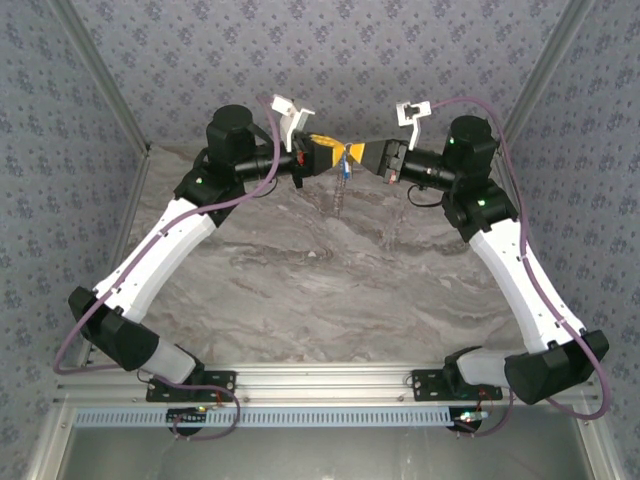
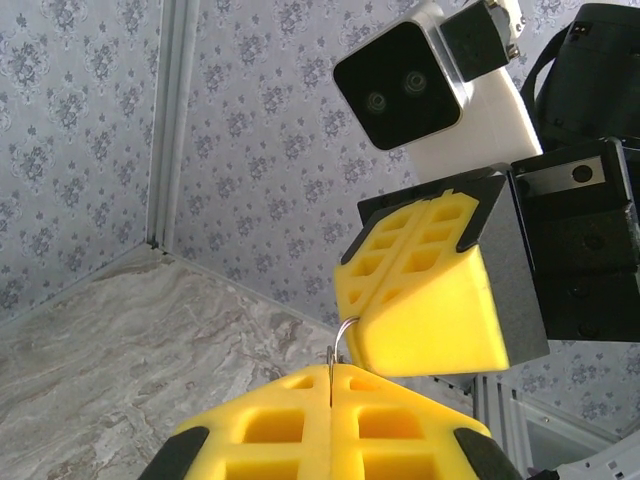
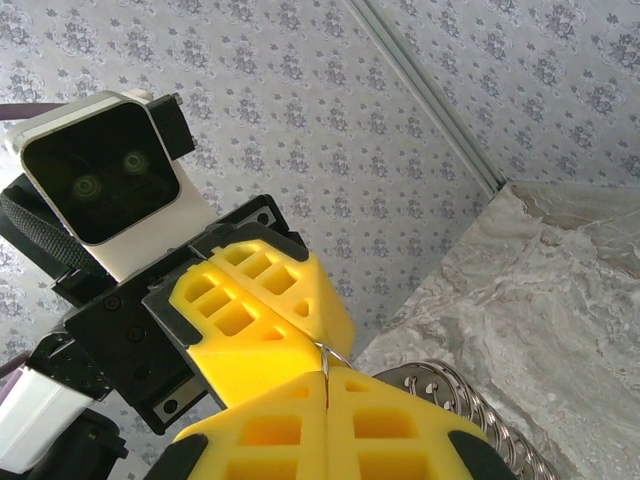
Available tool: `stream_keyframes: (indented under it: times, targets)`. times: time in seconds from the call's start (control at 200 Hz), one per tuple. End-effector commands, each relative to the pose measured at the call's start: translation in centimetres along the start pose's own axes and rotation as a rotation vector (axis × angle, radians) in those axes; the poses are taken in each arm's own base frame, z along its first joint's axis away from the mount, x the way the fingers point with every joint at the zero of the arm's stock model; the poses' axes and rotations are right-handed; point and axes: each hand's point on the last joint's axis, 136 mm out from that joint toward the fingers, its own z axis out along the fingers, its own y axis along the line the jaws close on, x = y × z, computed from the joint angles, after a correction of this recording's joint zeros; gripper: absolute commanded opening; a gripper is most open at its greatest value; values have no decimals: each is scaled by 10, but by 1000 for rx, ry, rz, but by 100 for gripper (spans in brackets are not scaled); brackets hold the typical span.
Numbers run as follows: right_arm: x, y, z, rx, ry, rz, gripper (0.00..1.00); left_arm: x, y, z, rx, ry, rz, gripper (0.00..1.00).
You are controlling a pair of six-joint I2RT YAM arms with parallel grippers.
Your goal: Put the keys on the keyring
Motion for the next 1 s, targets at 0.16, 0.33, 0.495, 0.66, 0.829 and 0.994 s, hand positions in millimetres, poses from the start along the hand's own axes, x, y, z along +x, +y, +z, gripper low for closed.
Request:
stream_keyframes:
  times: [0.16,0.33,0.495,0.66,0.829,0.994]
  targets:
    - [-7,-12,-3,29,-23,16,0,-25,-21,-9,58,-53,76,0]
    - [-6,-22,-7,29,-29,49,0,-27,-24,-10,68,-55,80,0]
    - [-3,-24,-6,23,-16,60,0,-29,-25,-11,65,-62,88,0]
    - [1,-15,-2,-35,12,65,0,-30,-22,-10,48,-69,92,0]
    - [8,-4,3,-97,50,84,0,-33,-18,-11,26,-88,99,0]
    - [13,-3,4,-116,66,104,0,-36,-17,-11,15,-103,104,0]
